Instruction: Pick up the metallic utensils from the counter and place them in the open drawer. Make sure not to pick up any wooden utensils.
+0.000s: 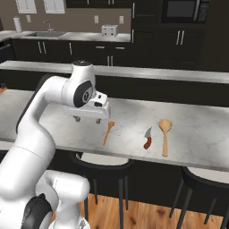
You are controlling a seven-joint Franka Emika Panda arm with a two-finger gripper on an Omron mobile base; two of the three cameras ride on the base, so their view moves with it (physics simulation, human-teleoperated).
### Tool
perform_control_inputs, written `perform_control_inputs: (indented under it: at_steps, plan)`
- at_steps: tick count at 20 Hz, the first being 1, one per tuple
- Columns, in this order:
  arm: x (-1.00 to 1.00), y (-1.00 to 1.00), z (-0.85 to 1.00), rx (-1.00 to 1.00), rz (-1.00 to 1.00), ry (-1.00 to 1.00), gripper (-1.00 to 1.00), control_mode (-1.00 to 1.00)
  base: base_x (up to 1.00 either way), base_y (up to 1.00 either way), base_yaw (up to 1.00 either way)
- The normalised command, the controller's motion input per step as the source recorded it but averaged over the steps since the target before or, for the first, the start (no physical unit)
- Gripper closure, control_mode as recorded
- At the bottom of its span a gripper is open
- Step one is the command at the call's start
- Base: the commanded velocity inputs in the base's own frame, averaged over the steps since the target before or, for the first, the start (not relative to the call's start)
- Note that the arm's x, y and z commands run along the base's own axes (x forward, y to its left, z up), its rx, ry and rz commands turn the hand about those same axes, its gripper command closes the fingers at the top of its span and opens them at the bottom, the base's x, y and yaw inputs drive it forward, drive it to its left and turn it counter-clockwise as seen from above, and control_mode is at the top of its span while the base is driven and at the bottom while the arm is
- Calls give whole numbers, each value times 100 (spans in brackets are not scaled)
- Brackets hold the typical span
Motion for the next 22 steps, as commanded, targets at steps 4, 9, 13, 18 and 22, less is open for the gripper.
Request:
perform_control_inputs:
  at_steps: [4,9,13,18,22]
  plan:
    - [16,-54,-33,0,0,3,-100,-100,0,0,0]
    - [20,-42,-32,0,0,0,-100,-100,0,0,0]
    - [34,-48,-32,0,0,0,-100,-100,0,0,0]
    - [30,-47,-35,0,0,1,-100,-100,0,0,0]
    - [44,-5,-31,0,0,0,-100,-100,0,0,0]
